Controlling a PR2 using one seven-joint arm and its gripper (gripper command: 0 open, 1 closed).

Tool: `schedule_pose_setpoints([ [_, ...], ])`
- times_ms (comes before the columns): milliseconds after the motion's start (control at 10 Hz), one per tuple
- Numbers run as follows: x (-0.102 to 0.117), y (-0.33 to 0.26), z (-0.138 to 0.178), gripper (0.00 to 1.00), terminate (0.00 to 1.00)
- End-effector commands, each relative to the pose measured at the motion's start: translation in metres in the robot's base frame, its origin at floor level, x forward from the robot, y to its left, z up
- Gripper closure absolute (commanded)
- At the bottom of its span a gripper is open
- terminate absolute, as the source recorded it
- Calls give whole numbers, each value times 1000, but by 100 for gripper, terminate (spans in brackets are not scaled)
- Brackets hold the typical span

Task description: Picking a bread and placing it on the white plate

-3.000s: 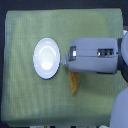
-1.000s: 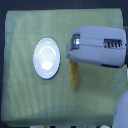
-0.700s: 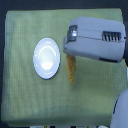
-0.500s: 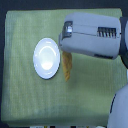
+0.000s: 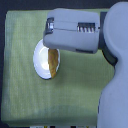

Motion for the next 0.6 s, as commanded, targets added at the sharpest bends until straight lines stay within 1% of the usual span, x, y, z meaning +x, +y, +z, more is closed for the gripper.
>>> schedule_pose_setpoints([
  [0,9,78,-9,100,0],
  [300,4,82,-15,100,0],
  [500,-4,88,-17,100,0],
])
